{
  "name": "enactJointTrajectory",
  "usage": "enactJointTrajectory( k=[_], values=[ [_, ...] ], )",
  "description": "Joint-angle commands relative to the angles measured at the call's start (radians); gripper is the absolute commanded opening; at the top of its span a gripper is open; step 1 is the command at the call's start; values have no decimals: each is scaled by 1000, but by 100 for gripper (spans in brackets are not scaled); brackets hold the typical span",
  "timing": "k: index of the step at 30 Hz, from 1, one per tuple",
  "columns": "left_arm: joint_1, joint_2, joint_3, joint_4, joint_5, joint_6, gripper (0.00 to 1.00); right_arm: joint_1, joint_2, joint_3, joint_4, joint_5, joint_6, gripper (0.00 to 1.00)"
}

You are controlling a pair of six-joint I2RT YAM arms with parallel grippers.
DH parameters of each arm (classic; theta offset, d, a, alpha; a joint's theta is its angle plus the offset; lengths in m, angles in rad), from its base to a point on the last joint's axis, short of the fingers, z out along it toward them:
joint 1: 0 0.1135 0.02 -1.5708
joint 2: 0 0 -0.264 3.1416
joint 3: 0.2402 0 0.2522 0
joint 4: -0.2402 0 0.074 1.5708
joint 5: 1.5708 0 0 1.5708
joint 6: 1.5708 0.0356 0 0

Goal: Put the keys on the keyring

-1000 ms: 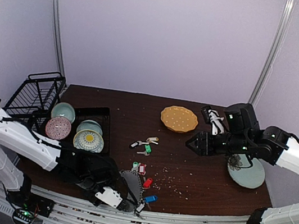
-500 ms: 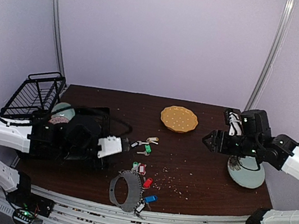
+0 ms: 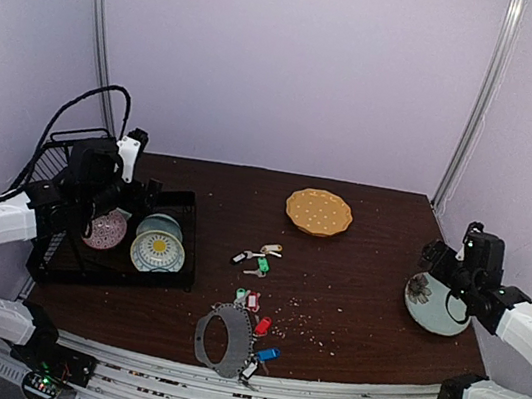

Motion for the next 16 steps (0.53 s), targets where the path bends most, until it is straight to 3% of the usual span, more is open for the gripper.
enactJointTrajectory(
  k=[1,8,16],
  values=[
    [60,27,-30,89,0,-82,93,-12,-52,-71,142,136,53,100],
    [70,82,-55,202,-93,-85,98,-11,-210,-222,315,226,59,100],
    [79,131,-127,325,-151,-112,98,-11,-291,-304,354,251,24,100]
  ],
)
